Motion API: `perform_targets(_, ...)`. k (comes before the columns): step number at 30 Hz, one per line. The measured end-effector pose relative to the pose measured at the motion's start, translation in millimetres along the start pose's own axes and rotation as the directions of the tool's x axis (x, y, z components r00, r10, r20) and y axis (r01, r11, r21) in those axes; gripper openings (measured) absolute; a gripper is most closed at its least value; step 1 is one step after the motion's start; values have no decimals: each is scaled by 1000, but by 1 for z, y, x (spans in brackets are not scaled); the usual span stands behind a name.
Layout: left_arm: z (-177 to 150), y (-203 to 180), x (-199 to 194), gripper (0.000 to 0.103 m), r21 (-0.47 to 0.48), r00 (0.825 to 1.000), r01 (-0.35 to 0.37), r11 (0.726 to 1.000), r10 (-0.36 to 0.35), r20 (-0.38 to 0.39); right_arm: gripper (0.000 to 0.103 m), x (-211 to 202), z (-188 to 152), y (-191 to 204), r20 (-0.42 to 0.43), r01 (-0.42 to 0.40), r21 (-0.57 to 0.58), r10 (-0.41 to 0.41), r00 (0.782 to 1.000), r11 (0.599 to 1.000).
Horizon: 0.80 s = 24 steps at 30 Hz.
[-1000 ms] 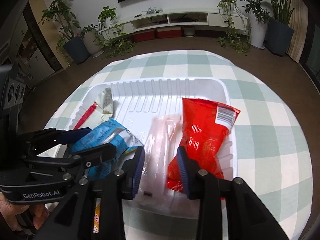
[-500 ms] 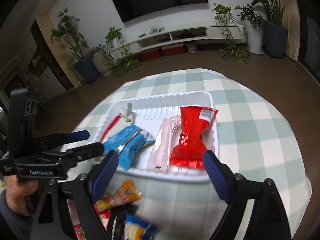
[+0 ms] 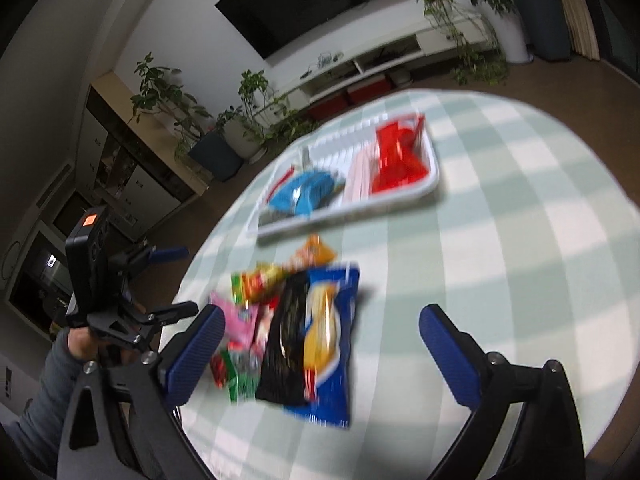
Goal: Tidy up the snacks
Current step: 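Move the left gripper to the pile and grasp the pink packet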
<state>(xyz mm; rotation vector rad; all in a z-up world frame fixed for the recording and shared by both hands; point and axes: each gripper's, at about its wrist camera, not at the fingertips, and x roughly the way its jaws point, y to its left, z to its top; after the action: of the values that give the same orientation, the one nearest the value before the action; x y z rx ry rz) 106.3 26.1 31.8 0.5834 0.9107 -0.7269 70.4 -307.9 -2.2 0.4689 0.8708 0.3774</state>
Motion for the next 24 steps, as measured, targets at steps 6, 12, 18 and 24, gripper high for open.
perform_targets(6, -9, 3, 19, 103, 111, 999, 4, 994, 2, -53, 97, 5, -9, -2, -35, 16, -5, -17, 999, 1000)
perform_targets(12, -7, -10, 43, 102, 205, 990, 75, 976, -47, -135, 96, 13, -13, -4, -60, 16, -8, -16, 998, 1000)
perform_targets(18, -9, -13, 55, 80, 189, 977, 146, 971, -112, -183, 95, 16, -15, -10, -68, 23, 11, -22, 997, 1000)
perform_targets(24, -16, -26, 62, 58, 222, 966, 140, 965, -84, -244, 93, 18, -16, -12, -76, 19, 21, -18, 997, 1000)
